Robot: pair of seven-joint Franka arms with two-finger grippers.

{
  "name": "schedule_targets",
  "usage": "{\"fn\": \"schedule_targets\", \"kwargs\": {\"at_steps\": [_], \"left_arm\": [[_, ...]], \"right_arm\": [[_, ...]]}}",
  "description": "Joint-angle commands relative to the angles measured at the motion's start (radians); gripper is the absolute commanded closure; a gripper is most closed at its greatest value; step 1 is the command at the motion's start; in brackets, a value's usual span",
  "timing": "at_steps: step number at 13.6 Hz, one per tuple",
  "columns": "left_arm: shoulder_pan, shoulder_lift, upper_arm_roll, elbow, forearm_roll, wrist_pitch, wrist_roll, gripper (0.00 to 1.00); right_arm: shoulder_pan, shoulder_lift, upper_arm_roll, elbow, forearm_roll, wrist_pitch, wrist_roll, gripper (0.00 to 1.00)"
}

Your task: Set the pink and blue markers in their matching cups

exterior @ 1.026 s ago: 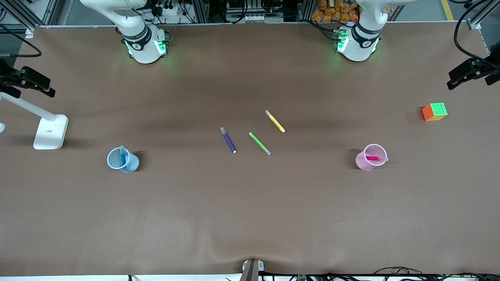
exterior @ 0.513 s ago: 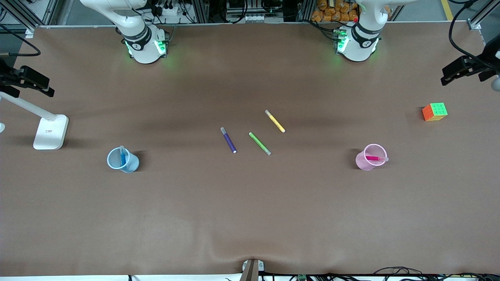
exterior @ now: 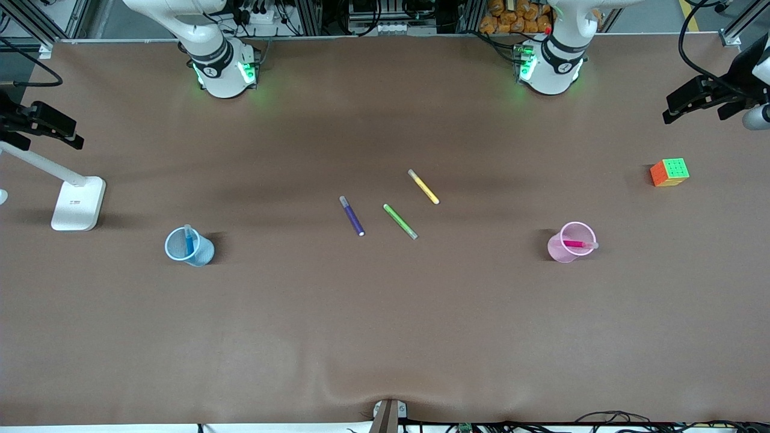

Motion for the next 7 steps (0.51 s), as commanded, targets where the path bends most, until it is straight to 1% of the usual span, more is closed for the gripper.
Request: {"fn": "schedule_targets", "kwargs": {"at_steps": [1,7], "left_arm": [[-0.001,-0.012,-0.001,-0.003,-0.01,-0.001,-0.042,0.0],[-0.006,0.02,-0.001,0.05,0.003,-0.001,-0.021,0.0]], "right_arm": [[-0.006,-0.008,0.004,0.006,0.003,-0.008,-0.006,0.0],[-0.006,-0.006,0.004,0.006,0.003,-0.008,-0.006,0.0]]}}
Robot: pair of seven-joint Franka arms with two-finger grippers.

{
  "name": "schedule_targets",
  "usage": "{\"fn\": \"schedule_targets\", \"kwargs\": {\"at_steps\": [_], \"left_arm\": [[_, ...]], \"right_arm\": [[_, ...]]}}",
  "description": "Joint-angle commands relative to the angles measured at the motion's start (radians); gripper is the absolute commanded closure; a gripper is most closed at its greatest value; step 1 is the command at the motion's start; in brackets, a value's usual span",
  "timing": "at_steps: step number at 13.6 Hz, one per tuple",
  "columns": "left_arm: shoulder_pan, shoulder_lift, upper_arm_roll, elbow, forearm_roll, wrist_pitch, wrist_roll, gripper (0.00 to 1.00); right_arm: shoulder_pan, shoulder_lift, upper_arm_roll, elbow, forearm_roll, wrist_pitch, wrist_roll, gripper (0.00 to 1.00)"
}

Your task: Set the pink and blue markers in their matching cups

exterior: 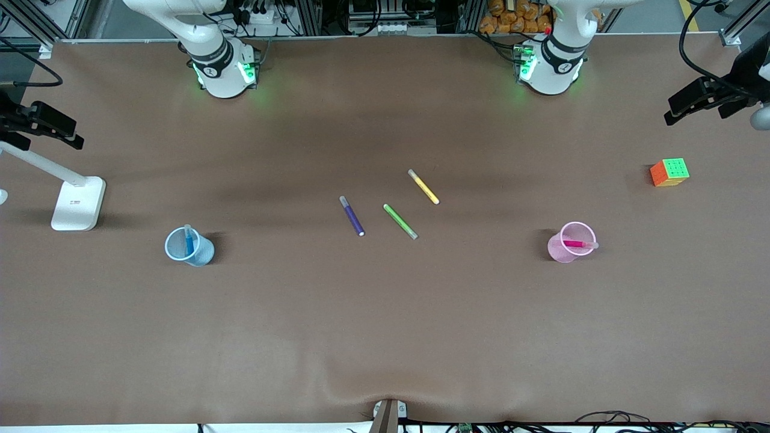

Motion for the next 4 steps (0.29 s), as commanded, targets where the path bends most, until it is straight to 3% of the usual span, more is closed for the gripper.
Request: {"fn": "schedule_targets", "kwargs": {"at_steps": [1,4], "left_arm": [[-0.005,0.023,-0.001,0.037,0.003,-0.007,0.015,0.0],[-0.002,0.023,-0.001,0.041,0.003,-0.007,0.017,0.0]], "right_arm": [[-0.006,-0.006,0.004,0.006,0.003,-0.008,-0.006,0.0],[-0.008,-0.006,0.004,0.006,0.003,-0.008,-0.006,0.0]]}}
